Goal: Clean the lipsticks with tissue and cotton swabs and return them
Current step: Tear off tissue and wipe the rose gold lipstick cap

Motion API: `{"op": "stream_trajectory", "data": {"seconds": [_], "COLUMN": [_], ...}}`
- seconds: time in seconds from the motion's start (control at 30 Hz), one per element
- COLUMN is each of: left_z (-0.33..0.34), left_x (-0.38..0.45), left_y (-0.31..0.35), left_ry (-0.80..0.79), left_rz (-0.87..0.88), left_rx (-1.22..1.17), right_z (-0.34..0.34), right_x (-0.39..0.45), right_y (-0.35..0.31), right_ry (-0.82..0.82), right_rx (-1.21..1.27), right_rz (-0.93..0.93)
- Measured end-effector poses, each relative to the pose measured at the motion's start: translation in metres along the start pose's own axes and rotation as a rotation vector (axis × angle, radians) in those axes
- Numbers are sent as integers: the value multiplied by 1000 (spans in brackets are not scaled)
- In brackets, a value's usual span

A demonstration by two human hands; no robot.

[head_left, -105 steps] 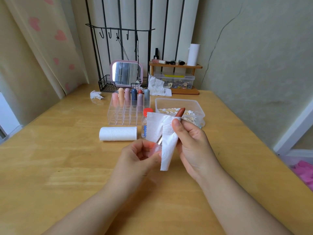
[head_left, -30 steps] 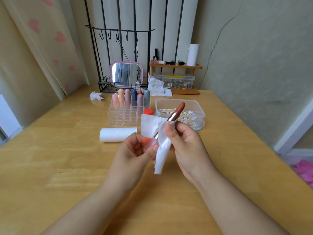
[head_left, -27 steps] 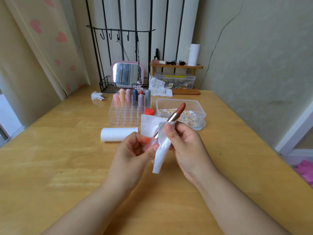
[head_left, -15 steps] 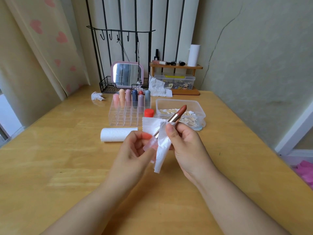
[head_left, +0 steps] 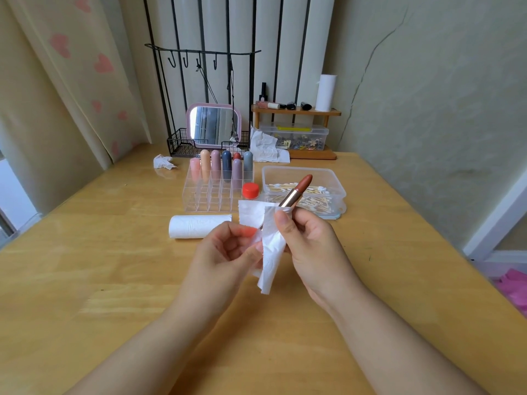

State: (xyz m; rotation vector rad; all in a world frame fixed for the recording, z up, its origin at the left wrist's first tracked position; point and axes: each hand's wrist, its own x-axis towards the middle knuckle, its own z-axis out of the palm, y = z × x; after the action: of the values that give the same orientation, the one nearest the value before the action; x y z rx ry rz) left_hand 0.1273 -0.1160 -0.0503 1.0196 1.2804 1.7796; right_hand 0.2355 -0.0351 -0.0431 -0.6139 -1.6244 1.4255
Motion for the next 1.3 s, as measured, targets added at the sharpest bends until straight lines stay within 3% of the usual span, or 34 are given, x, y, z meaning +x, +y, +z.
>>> {"op": "stream_trajectory", "data": {"seconds": [0.1, 0.23, 0.37, 0.5, 0.6, 0.73, 0.8, 0.9, 1.03, 1.13, 1.3], "left_z": [-3, 0, -1, -5, -8, -17, -22, -31, -46, -51, -55], "left_x": [2, 0, -1, 0, 2, 8, 12, 19, 29, 32, 34], "left_y": [1, 6, 0, -3, -6, -10, -9, -4, -5, -8, -12], "left_ry": [-123, -24, 43, -61, -112, -39, 4, 88, 100, 92, 77], "left_rz": [-131, -24, 91, 77, 27, -44, -38, -19, -30, -60, -48], "left_rx": [-75, 4, 300, 583, 583, 472, 451, 465, 504, 545, 583], "right_z": [-3, 0, 2, 0, 2, -6, -13, -21, -15, 1, 3], "right_x": [1, 1, 0, -4, -7, -3, 1, 6, 2, -4, -7], "right_y": [-2, 0, 0, -2, -5, -6, -6, -5, 5, 19, 21], "right_ry": [7, 21, 26, 23, 9, 71, 108, 156, 12, -156, -407], "right_rx": [1, 16, 4, -99, -168, -269, -375, -700, -1118, -1223, -1176], "right_rz": [-22, -6, 16, 4, -5, -52, -142, -418, -610, -641, -184]}}
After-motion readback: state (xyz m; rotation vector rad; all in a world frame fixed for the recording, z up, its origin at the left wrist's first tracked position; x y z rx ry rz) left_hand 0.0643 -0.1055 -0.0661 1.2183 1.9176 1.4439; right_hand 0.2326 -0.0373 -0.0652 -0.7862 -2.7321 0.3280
